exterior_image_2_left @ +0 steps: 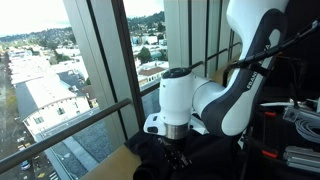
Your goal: Zip up the black jumper
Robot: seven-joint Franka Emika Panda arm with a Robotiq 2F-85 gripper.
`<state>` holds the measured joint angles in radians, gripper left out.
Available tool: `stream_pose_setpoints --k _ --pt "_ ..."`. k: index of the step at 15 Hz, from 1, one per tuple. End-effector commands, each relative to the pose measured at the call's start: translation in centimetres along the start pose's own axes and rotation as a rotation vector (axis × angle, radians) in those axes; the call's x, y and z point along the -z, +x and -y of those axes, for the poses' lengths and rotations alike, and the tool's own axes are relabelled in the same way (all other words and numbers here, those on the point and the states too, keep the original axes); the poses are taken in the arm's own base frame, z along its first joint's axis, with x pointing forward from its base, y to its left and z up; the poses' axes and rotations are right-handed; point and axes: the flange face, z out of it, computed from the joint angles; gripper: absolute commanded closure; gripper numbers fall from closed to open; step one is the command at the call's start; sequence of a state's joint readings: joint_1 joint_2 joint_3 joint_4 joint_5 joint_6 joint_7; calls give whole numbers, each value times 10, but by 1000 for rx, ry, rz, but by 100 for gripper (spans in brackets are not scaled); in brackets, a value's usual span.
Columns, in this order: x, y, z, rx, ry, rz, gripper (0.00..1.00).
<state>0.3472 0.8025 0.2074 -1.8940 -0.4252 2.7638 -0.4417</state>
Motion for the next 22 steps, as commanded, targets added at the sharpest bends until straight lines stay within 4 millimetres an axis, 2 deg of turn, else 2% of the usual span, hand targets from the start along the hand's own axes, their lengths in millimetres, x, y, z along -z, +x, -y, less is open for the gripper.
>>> stream_pose_setpoints --k 1,5,13,17,22 --pt "-8 26 7 22 9 4 98" --pt "-13 44 11 39 15 9 98" --pt "-11 78 17 65 19 7 98" --pt "-6 97 29 83 26 -11 98" --pt "-4 107 34 100 28 -4 98"
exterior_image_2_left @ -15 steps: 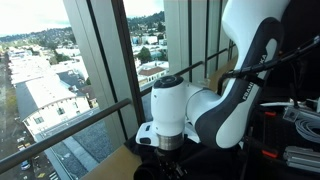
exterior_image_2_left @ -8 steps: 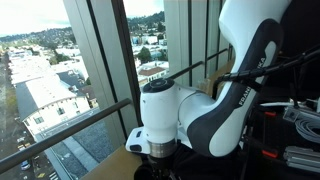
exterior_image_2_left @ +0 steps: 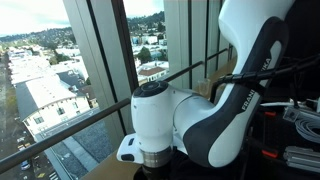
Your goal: Zip up the black jumper
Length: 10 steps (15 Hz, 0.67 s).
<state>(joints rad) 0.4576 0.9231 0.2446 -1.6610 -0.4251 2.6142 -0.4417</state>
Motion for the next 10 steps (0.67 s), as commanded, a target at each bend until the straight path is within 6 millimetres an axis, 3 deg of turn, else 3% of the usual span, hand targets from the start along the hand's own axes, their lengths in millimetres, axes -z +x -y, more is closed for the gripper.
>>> stream_pose_setpoints --k 1,10 --pt "6 24 4 12 8 -20 98" --pt "15 37 0 17 -3 -21 98"
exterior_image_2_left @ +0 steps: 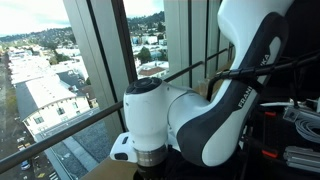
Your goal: Zip up the black jumper
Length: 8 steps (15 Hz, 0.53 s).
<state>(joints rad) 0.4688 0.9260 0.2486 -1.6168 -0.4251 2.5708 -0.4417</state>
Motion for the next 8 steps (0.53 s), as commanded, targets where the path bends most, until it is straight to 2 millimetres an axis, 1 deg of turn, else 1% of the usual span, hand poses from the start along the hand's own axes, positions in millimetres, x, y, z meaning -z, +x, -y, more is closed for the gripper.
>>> stream_pose_setpoints --k 1,2,4,6,8 --pt "4 24 6 15 5 -27 98" --pt "3 23 7 16 6 -25 98" --pt "0 12 5 15 9 -18 98" --pt "-1 -4 0 14 3 2 98" --pt "-1 -21 -8 4 1 20 98"
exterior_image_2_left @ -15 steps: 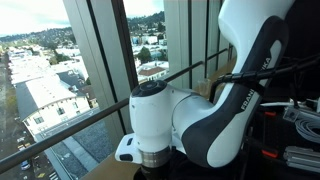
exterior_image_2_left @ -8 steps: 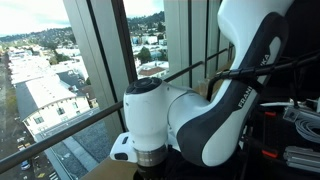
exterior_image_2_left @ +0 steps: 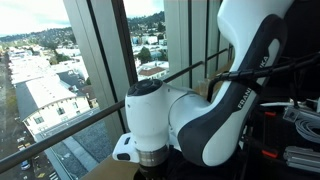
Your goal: Zip up the black jumper
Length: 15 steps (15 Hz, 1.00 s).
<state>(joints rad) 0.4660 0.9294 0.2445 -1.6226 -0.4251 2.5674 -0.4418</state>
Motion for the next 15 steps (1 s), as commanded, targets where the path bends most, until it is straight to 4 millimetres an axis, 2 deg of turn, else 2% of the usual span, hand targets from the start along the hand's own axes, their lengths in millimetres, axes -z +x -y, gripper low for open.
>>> stream_pose_setpoints --k 1,6,9,10,11,13,15 --pt "4 -22 -13 0 -3 13 98" --pt "-6 -64 -38 -48 29 36 98" --pt "-12 -83 -44 -68 44 48 97" --pt "-15 -87 -45 -67 52 59 68" --pt "-16 -91 -44 -68 56 65 67" --pt "-13 -98 -45 -74 62 64 54" --pt "2 -98 -50 -74 69 45 40"
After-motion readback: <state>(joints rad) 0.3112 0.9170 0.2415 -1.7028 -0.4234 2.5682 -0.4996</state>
